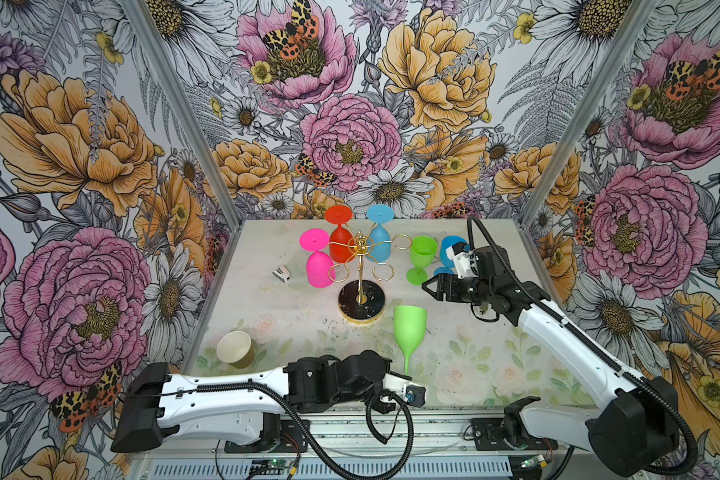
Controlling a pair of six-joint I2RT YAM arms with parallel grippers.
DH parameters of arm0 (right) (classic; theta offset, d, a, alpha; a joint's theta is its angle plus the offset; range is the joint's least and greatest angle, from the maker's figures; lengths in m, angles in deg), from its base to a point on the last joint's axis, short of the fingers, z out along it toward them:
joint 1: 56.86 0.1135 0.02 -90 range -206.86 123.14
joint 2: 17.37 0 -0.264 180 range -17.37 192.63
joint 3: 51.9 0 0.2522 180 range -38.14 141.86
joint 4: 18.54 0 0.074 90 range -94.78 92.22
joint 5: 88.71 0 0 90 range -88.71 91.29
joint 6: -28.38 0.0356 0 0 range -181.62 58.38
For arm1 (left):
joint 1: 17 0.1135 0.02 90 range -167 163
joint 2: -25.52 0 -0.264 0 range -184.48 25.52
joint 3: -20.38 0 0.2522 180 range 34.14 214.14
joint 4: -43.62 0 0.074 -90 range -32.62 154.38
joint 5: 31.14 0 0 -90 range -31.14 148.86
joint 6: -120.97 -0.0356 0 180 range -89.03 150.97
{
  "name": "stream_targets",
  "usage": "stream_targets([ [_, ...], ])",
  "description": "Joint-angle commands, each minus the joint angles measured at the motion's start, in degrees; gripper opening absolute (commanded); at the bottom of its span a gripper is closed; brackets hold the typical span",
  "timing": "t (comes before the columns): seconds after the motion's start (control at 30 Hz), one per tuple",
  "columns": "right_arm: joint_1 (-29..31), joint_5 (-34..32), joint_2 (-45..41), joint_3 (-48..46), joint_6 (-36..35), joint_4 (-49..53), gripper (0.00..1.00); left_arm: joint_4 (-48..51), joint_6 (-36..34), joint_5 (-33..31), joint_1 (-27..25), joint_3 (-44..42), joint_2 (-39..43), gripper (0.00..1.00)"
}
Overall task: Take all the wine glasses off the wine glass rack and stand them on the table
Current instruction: 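Swing the lime-green glass upright with the left while the right reaches to its bowl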
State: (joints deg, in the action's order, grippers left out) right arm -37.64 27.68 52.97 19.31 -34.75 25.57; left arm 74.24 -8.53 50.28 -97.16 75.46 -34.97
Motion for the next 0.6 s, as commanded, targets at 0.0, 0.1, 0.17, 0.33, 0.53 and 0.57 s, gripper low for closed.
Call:
stream_targets([
  [0.0,0.5,4.2,-0.9,2.6,-1.7,1.8,0.74,-5.3,-10.8,-10.2,-1.2,-1.1,0.0,0.0],
  [0.1,0.9,6.0,-2.2,3.4,-2.0,2.4,0.73,-5.7,-14.1,-14.1,-2.5,-2.5,-1.4,0.0],
  [0.17,1.5,6.5,-3.1,3.9,-2.2,3.2,0.72,-5.7,-15.3,-15.4,-2.9,-3.0,-2.2,0.0],
  [0.33,3.4,8.2,-3.7,4.7,-3.4,5.8,0.69,-7.8,-19.1,-19.0,-3.2,-4.5,-4.3,0.0],
  [0.53,4.4,6.2,-2.4,5.2,-4.6,9.3,0.65,-15.0,-25.5,-24.5,-4.0,-7.2,-6.8,0.0],
  [0.57,4.4,5.8,-2.2,5.4,-4.8,9.7,0.64,-15.6,-26.1,-25.3,-4.0,-7.3,-7.2,0.0],
])
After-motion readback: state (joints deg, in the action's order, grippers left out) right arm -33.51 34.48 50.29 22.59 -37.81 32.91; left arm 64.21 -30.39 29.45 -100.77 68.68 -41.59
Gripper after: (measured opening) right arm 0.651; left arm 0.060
